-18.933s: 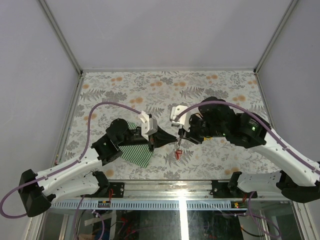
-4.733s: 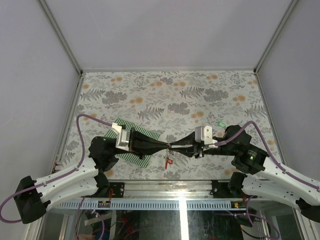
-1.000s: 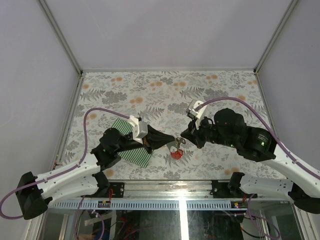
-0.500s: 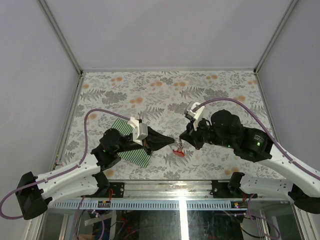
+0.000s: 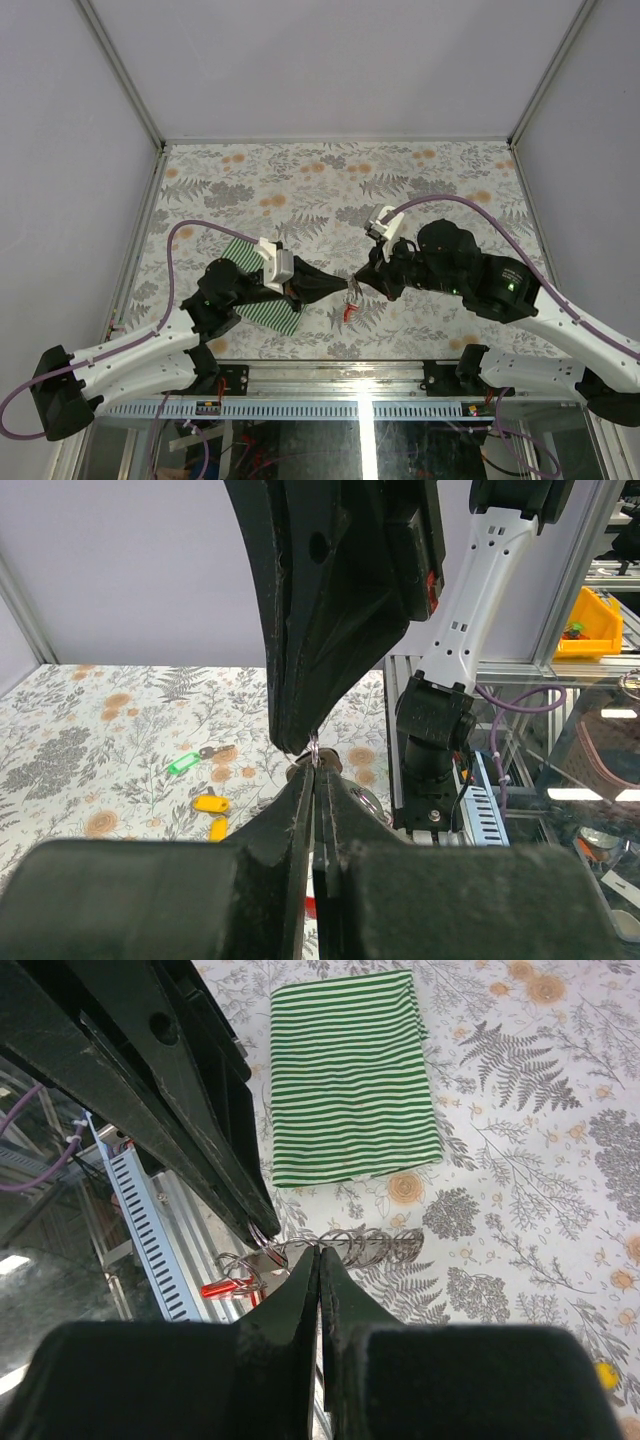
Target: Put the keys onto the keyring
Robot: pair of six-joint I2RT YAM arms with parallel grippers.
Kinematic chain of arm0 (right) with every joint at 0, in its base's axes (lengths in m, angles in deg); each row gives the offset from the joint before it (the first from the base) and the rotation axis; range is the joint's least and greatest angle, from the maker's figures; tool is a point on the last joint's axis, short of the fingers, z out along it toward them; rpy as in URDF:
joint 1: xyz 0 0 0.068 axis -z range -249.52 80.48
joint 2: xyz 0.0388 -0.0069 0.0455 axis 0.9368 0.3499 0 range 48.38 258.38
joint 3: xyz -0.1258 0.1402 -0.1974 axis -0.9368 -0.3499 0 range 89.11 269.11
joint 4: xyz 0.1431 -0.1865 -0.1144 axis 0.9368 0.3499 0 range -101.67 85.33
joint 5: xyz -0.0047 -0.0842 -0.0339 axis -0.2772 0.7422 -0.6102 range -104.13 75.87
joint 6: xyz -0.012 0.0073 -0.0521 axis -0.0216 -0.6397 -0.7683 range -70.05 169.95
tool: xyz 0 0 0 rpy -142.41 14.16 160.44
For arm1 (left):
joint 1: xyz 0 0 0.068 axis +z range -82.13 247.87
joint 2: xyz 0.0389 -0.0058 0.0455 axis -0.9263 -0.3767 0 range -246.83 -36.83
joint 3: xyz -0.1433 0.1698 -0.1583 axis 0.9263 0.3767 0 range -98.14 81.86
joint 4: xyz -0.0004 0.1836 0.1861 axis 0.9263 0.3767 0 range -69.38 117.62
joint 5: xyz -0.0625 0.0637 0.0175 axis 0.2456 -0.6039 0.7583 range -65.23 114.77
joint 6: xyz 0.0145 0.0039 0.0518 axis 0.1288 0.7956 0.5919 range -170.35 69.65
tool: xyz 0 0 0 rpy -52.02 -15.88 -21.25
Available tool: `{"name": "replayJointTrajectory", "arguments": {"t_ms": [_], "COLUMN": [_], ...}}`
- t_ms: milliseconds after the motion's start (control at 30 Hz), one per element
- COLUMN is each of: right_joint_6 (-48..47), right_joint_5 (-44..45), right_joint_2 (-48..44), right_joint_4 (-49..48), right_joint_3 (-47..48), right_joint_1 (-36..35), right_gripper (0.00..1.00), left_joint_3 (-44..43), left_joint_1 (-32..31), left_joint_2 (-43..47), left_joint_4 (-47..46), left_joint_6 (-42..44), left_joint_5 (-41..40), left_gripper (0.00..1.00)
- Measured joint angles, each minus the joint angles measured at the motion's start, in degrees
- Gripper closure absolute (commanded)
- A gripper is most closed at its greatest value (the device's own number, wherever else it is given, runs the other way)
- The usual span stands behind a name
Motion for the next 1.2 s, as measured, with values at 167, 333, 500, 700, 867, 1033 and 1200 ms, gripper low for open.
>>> {"name": "replayJointTrajectory", "arguments": {"t_ms": [167,333,500,700,867,1033,1200], "right_joint_6": [0.0,0.2,0.37,-0.24,-0.5,-0.57,-0.55], "right_joint_5": [-2.14,-2.62,-1.05,4.48,7.56,8.61,8.63], "right_joint_2": [0.37,0.13,-1.27,-9.07,-16.41,-18.32,-19.41], "right_joint_4": [-0.59,-1.11,-0.83,-2.23,-4.81,-5.57,-5.55], "right_joint_3": [-0.04,-0.04,-0.04,-2.23,-5.55,-8.0,-10.8], "right_joint_1": [0.02,0.02,0.0,0.02,0.02,0.02,0.02], "right_gripper": [1.0,0.98,0.75,0.61,0.53,0.49,0.48], "left_joint_3": [0.0,0.0,0.17,0.98,0.96,-0.31,-4.46], "left_joint_1": [0.0,0.0,0.0,0.0,0.0,0.39,0.92], "left_joint_2": [0.02,0.26,1.05,2.21,1.66,-1.46,-5.46], "left_joint_4": [0.09,0.09,-0.15,-0.61,-0.81,-0.55,-0.04], "left_joint_6": [0.26,0.52,0.52,0.5,0.72,2.01,3.87], "left_joint_5": [0.15,0.15,0.31,1.64,4.94,13.84,23.91], "left_gripper": [1.0,1.0,1.0,1.0,1.0,1.0,1.0]}}
